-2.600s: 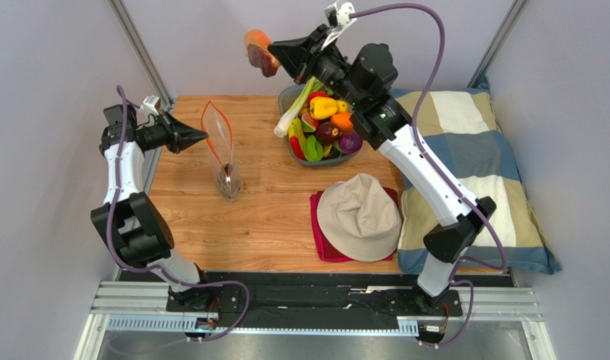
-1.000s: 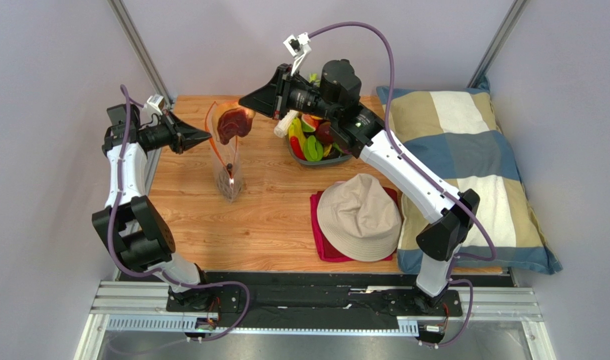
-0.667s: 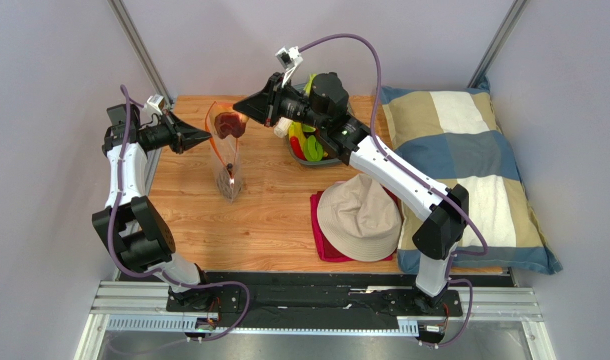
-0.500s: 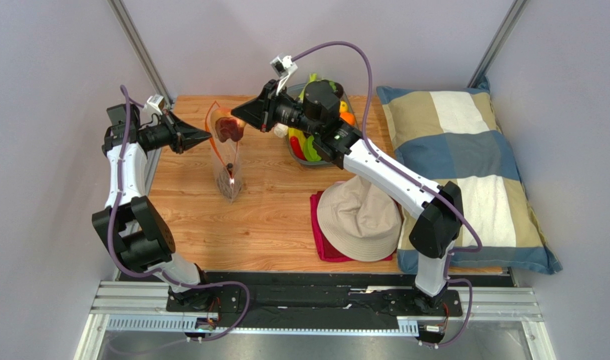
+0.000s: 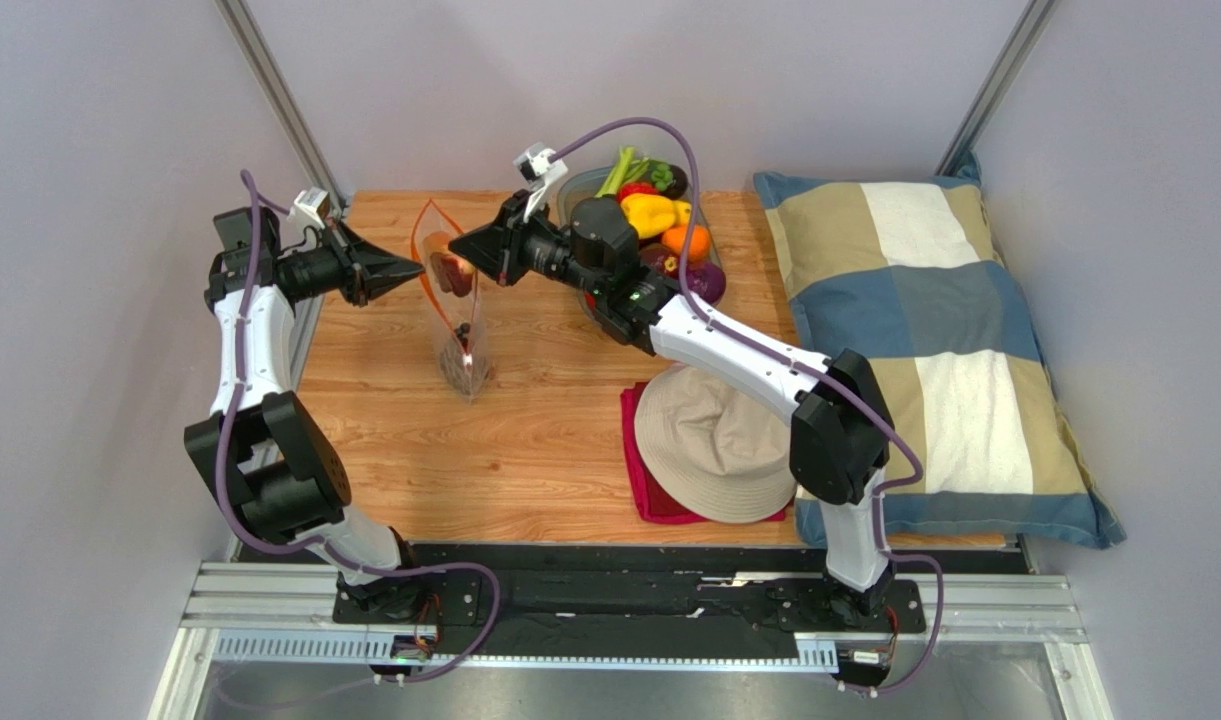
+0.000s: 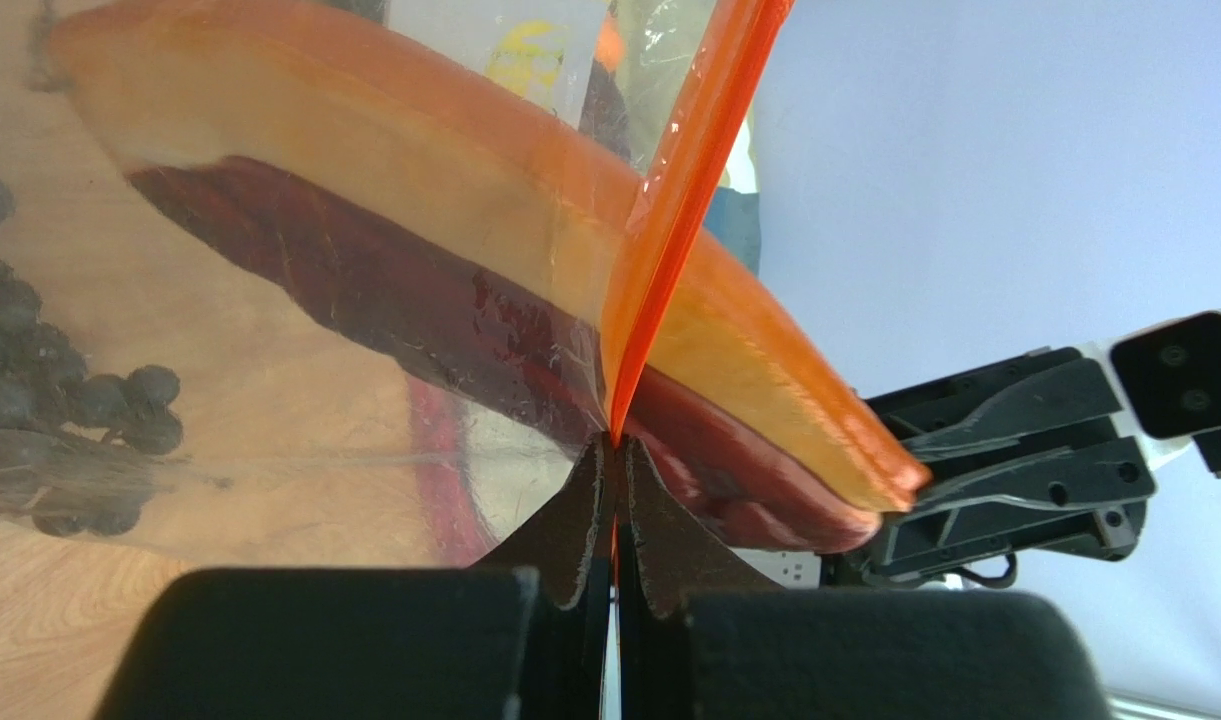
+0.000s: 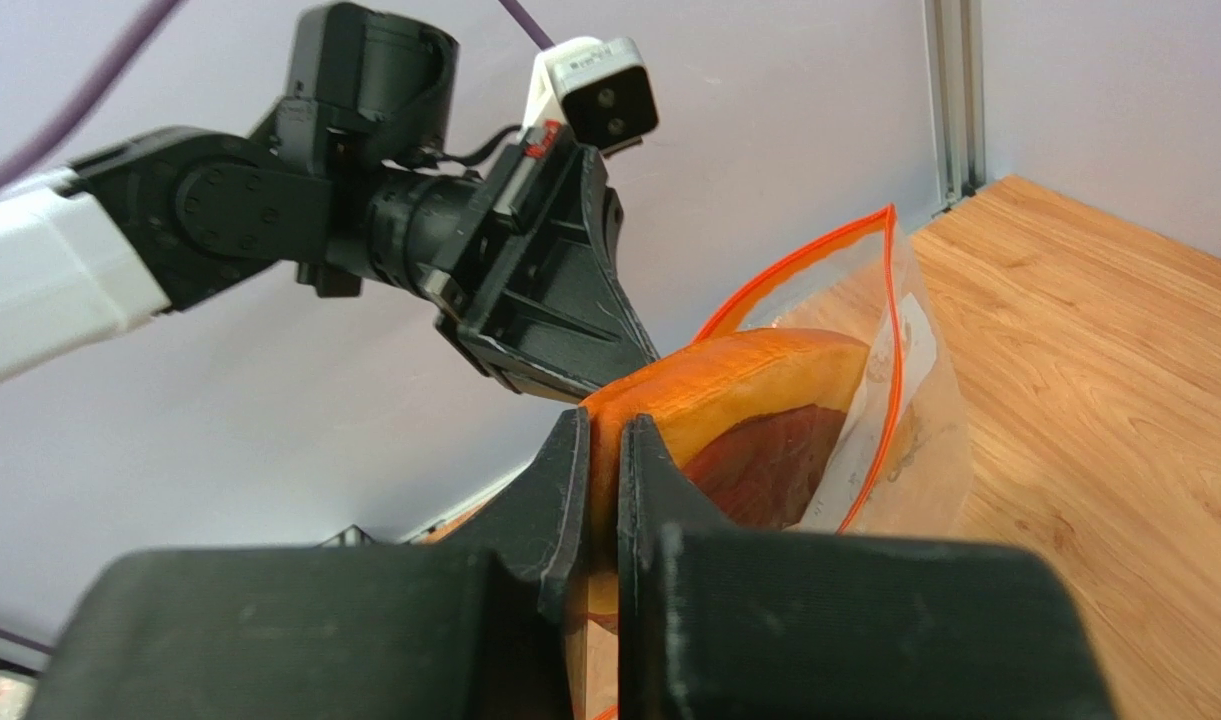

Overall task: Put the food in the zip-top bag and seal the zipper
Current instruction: Place the fake food in the zipper food storage bag.

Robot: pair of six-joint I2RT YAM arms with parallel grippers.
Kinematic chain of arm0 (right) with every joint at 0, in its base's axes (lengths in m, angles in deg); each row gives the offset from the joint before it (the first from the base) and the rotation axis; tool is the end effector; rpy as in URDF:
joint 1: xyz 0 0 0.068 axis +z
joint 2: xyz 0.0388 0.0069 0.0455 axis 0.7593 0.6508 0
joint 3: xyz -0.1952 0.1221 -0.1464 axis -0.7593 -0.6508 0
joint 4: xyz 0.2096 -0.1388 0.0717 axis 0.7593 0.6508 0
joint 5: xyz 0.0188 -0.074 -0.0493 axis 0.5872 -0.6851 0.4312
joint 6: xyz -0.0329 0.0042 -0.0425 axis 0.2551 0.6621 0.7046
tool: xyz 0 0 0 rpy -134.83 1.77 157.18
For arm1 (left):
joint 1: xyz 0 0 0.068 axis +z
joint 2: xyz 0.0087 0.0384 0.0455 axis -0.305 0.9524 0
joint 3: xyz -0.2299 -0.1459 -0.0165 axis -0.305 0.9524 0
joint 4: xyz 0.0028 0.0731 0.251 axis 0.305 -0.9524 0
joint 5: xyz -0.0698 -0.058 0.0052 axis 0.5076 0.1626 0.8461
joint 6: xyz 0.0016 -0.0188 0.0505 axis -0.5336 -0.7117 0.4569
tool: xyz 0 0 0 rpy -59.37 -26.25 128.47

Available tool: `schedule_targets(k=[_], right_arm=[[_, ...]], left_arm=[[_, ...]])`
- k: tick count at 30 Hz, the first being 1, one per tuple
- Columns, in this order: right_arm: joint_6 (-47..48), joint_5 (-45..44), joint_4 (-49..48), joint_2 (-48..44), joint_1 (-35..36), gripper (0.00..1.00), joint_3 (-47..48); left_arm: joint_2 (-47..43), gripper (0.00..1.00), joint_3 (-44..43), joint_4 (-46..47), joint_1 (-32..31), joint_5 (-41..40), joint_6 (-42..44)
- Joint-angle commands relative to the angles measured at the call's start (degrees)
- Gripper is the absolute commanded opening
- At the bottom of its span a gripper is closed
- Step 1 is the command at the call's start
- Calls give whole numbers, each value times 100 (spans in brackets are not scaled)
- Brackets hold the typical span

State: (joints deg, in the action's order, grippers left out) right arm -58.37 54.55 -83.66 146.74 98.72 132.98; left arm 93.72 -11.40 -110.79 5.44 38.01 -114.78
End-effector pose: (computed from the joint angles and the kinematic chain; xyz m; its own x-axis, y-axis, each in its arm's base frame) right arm 0.3074 0.3728 0.3788 -0.3041 0.2332 -0.9237 -0.8569 0.3568 0.3721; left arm 0.3198 0.1008 0.3246 -0.8003 -0.5754 -0.1684 -0.0187 0.3047 -0.9523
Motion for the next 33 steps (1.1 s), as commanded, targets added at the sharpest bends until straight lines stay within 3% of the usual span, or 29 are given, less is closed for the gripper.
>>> schedule_targets(k=[1,16,27,30,31,33], right_arm=[[305,-377,-719,100,95,0,-46],[779,-632,-1080,724,227,0,-292],[964,-132,-1080,751,324,0,-810],[1183,254,-861,541,324,23,-907],[1262,386,-808,470,324,42,-942],[1464,808,-475,225,324,56,-925]], left_arm=[[40,0,-29,166,-44,305,-91],[295,0,-143,34,-44,402,-38],[453,0,-249,-63,-35,376,6],[471,0,-293,-80,-44,367,32],[479,0,-310,-98,-44,367,41],[479,0,-346,-133,-44,358,76]])
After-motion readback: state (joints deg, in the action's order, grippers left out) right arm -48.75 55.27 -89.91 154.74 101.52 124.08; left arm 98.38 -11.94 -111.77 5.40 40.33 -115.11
